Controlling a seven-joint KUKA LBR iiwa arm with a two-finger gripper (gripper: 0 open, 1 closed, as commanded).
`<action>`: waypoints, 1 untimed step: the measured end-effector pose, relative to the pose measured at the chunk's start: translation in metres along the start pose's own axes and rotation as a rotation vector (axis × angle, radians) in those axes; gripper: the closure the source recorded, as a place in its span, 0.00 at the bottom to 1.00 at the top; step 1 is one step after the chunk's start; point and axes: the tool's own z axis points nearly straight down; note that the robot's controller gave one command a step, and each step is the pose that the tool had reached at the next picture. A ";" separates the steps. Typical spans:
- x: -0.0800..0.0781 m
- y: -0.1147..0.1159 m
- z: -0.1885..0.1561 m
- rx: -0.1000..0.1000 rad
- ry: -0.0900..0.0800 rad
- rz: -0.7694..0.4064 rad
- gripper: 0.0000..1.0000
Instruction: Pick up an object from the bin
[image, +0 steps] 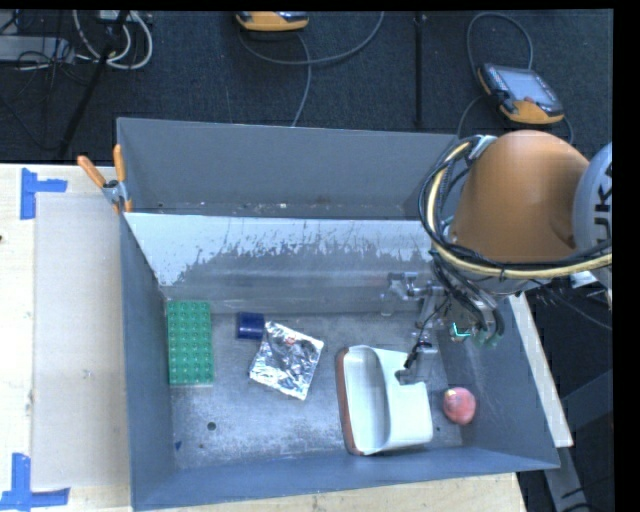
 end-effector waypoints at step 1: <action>-0.088 -0.024 0.176 -0.001 -0.004 0.143 0.00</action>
Offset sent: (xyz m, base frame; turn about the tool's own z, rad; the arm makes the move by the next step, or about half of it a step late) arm 0.0873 -0.0253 -0.1724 0.1450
